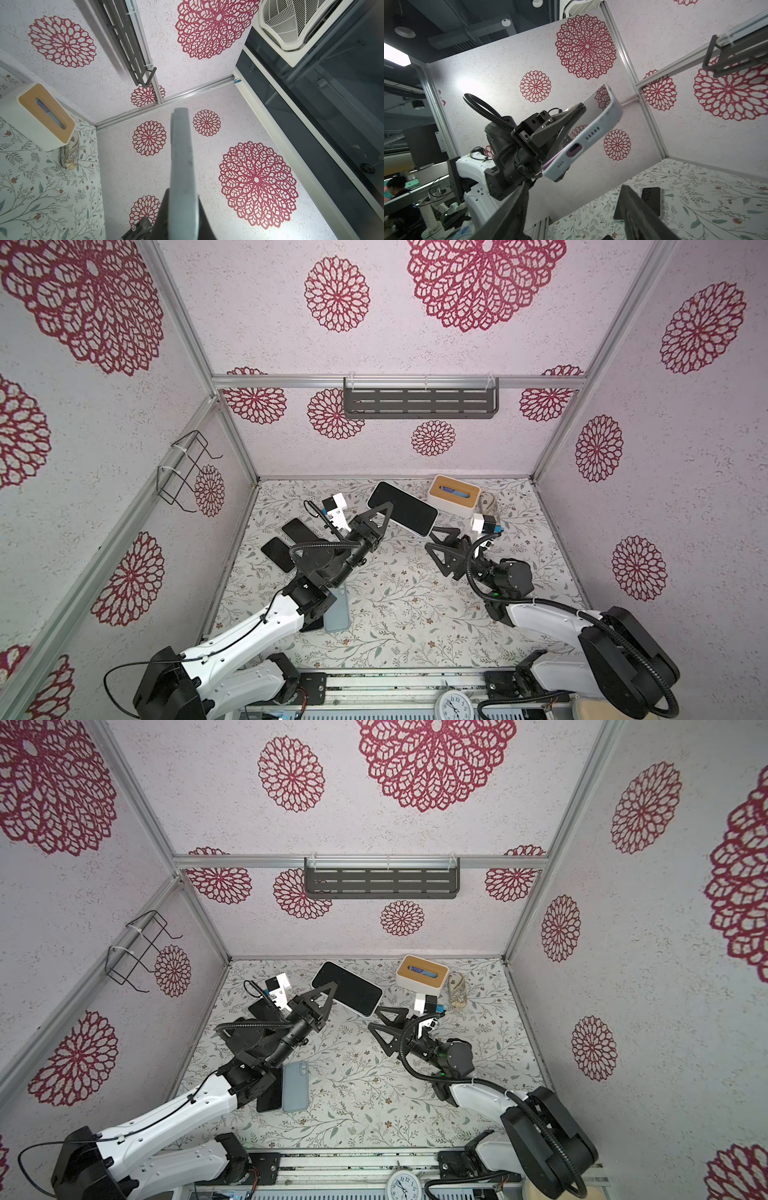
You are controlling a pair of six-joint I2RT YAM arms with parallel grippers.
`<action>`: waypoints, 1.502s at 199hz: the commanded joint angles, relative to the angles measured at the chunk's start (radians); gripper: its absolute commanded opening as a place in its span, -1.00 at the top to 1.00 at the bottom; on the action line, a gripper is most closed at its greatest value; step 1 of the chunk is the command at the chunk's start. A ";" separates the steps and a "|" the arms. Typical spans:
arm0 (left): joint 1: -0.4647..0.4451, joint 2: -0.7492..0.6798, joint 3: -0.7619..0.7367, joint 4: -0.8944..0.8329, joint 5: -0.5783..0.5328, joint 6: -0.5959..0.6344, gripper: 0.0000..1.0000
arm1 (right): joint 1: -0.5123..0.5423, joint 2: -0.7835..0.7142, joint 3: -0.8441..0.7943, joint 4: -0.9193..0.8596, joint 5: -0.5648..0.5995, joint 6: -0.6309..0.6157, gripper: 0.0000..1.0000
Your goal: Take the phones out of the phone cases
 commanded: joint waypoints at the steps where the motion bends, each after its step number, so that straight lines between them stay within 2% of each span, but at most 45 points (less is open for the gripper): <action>1: 0.004 -0.008 0.002 0.113 0.005 0.015 1.00 | 0.016 0.008 0.032 0.122 0.014 0.046 -0.44; 299: -0.003 0.015 -0.023 0.200 0.009 0.040 1.00 | 0.001 0.066 0.089 0.121 0.033 0.121 -0.42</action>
